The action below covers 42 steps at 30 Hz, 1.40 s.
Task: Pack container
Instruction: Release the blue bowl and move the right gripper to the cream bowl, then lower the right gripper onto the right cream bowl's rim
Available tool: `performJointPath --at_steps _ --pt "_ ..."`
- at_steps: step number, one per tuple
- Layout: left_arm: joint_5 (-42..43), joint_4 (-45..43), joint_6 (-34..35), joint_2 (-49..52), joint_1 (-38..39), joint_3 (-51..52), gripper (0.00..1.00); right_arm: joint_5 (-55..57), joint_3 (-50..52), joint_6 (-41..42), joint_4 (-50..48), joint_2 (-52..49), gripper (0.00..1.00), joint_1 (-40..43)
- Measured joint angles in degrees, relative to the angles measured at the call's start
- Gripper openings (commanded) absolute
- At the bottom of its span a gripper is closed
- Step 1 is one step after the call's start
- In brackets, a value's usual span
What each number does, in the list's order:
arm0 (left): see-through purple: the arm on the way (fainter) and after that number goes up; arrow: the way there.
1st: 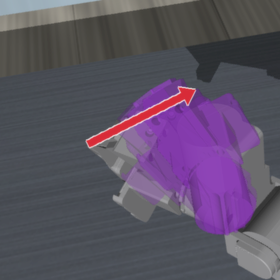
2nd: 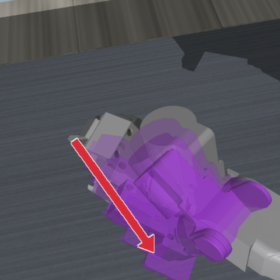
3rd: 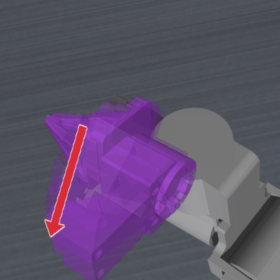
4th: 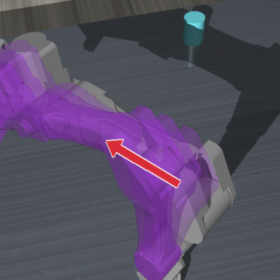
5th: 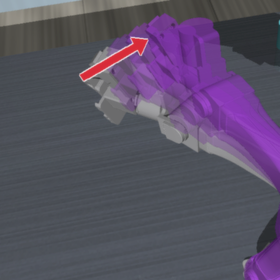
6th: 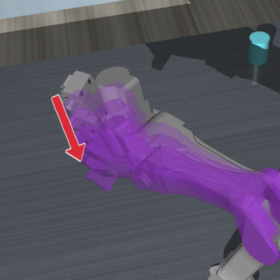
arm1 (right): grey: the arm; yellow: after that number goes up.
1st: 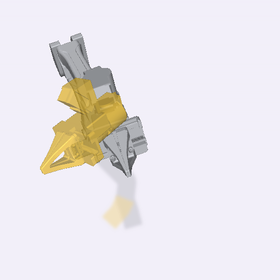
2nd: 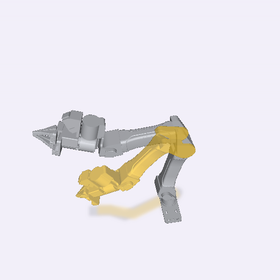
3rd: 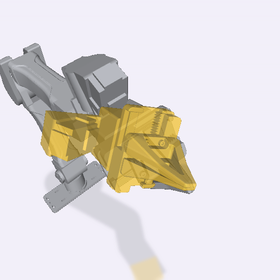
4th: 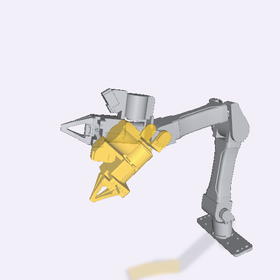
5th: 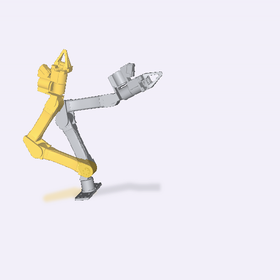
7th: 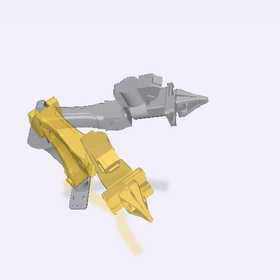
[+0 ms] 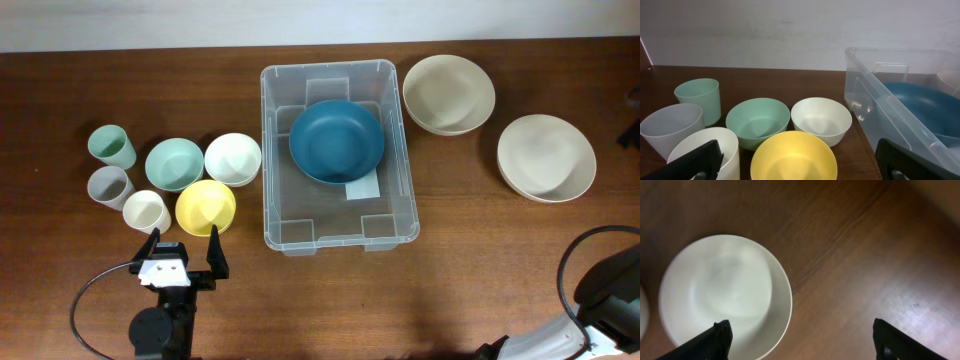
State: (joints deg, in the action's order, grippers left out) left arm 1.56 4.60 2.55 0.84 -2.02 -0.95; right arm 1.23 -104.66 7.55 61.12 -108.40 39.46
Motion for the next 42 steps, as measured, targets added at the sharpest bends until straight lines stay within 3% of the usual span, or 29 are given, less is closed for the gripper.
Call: performJointPath --at_steps 7,14,20,36,40,42 --pt "-0.02 0.00 0.00 0.00 0.00 0.00 1.00 -6.84 16.92 -6.43 -15.43 -0.28 0.85 -0.13" --pt "-0.02 0.00 0.00 0.00 0.00 0.00 1.00 -10.23 28.52 -7.82 -27.17 -0.57 0.84 -0.20" --pt "0.00 0.00 0.00 0.00 0.00 0.00 1.00 -10.88 32.54 -7.21 -33.05 -0.57 0.67 -0.17" --pt "0.00 0.02 0.00 0.00 0.00 0.00 1.00 -9.44 33.16 -4.76 -35.65 -2.19 0.64 -0.20" --pt "-0.02 0.00 0.00 0.00 0.00 0.00 1.00 -9.14 33.33 -4.35 -35.95 -4.04 0.48 -0.17" --pt "-0.02 0.00 0.00 0.00 0.00 0.00 1.00 -9.05 33.44 -4.11 -35.95 -4.07 0.32 -0.17"
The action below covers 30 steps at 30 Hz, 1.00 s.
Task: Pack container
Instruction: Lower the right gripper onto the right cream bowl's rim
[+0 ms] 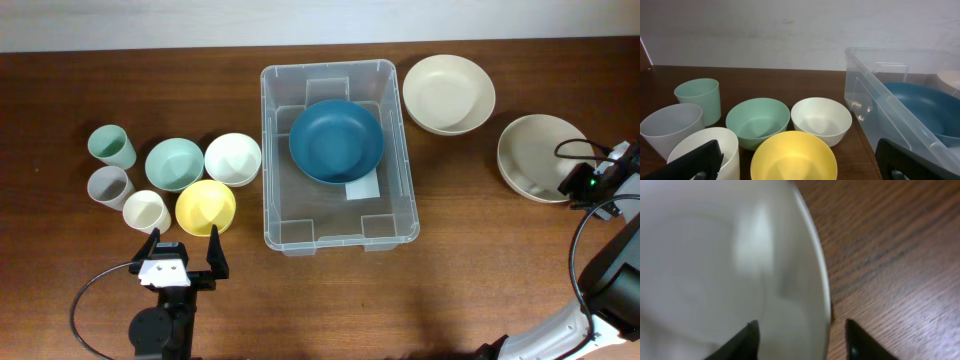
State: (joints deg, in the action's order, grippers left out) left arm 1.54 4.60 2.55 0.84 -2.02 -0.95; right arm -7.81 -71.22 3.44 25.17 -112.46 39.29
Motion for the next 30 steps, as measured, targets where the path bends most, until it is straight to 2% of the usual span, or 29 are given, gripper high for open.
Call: performJointPath --at_steps 2,3,4,13,18,22,30 --pt "0.02 0.00 0.00 0.00 0.00 0.00 1.00 0.15 0.00 0.09 -0.24 0.00 0.13 0.00" --pt "0.02 0.02 0.00 0.00 0.00 0.00 1.00 0.24 0.00 0.72 -0.15 0.00 0.06 0.00" --pt "0.02 0.00 0.00 0.00 0.00 0.00 1.00 0.31 0.00 1.05 -0.15 0.00 0.04 0.00" --pt "0.00 0.00 0.00 0.00 0.00 0.00 1.00 0.17 0.00 4.81 0.07 0.00 0.04 0.00" --pt "0.00 0.02 0.00 0.00 0.00 0.00 1.00 0.48 0.00 5.79 3.43 2.19 0.04 0.00" --pt "0.00 0.00 0.00 0.00 0.00 0.00 1.00 1.40 0.00 5.84 5.73 9.94 0.04 0.00" --pt "0.02 0.02 0.00 0.00 0.00 0.00 1.00 2.40 -0.24 5.86 7.58 33.90 0.04 -0.76"
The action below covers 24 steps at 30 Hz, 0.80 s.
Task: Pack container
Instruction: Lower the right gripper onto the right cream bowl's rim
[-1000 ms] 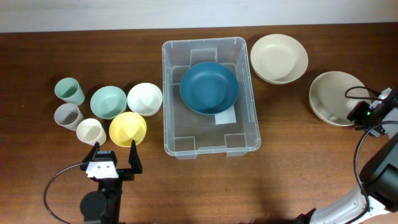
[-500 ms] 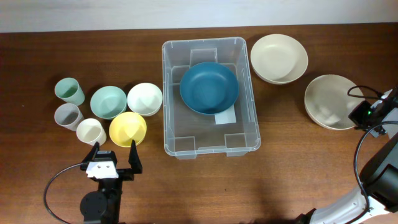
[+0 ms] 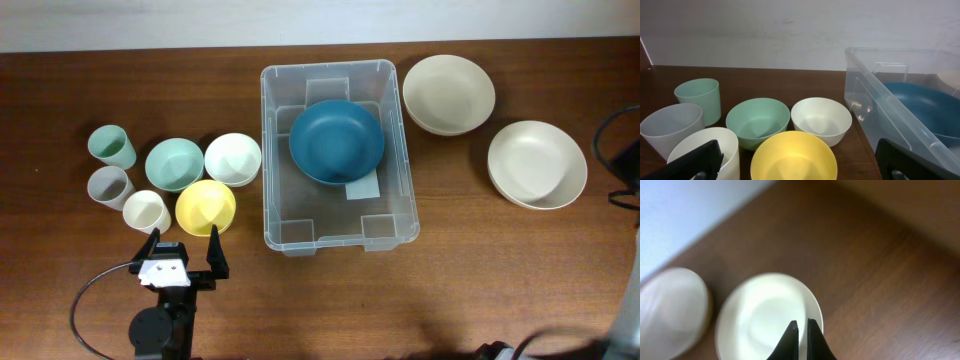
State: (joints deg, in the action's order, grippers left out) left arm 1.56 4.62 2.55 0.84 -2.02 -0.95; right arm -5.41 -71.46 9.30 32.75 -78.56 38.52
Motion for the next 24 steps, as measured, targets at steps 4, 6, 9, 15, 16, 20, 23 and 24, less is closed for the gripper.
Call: performJointPath --at_steps 4,6,9,15,16,20,23,24 --pt "0.00 -0.02 0.00 0.00 0.00 0.00 1.00 1.31 -0.26 0.11 0.07 4.85 0.68 -0.17" --pt "0.00 -0.02 0.00 0.00 0.00 0.00 1.00 1.97 -0.26 0.37 0.17 4.46 0.88 -0.17" --pt "-0.02 0.00 0.00 0.00 0.00 0.00 1.00 2.67 -0.26 -0.26 0.22 1.60 0.99 -0.17" --pt "-0.02 -0.02 0.00 0.00 0.00 0.00 1.00 2.93 -0.28 -2.62 -2.51 -12.15 0.99 -0.15" --pt "0.00 -0.02 0.00 0.00 0.00 0.00 1.00 2.45 -0.28 -3.39 -3.34 -14.40 0.99 -0.15" --pt "-0.02 -0.02 0.00 0.00 0.00 0.00 1.00 -0.46 -0.26 -6.75 -6.10 -25.22 0.99 -0.17" --pt "0.00 -0.02 0.00 0.00 0.00 0.00 1.00 -1.22 -0.26 -8.09 -7.06 -29.97 0.99 -0.17" --pt "-0.02 0.00 0.00 0.00 0.00 0.00 1.00 -1.44 -0.26 -8.33 -7.39 -31.06 0.99 -0.17"
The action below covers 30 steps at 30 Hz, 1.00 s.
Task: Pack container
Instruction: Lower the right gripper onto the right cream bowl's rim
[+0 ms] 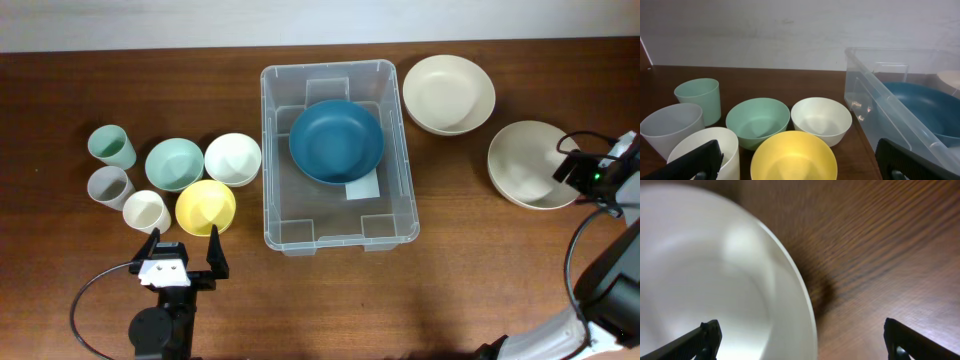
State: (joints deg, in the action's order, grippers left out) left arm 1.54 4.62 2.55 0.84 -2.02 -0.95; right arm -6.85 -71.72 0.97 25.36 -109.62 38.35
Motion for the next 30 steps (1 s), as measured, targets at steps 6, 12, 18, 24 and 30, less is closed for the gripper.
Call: performJointPath --at_steps 6,12,18,24,30 --pt "0.00 0.00 0.00 0.00 0.00 0.00 1.00 -2.21 0.00 -1.31 -1.29 -3.80 0.70 0.00" --pt "0.00 0.00 0.00 0.00 0.00 0.00 1.00 -3.21 0.00 -1.49 -1.84 -3.82 0.34 0.24" --pt "0.00 -0.02 0.00 0.00 0.00 0.00 1.00 -3.63 0.00 -1.05 -1.40 -3.82 0.07 1.70" --pt "0.00 -0.02 0.00 0.00 0.00 0.00 1.00 -4.90 0.00 0.37 -1.38 -3.82 0.04 3.91" --pt "0.00 -0.02 0.00 0.00 0.00 0.00 1.00 -6.88 0.00 0.63 -1.36 -3.82 0.04 4.37"
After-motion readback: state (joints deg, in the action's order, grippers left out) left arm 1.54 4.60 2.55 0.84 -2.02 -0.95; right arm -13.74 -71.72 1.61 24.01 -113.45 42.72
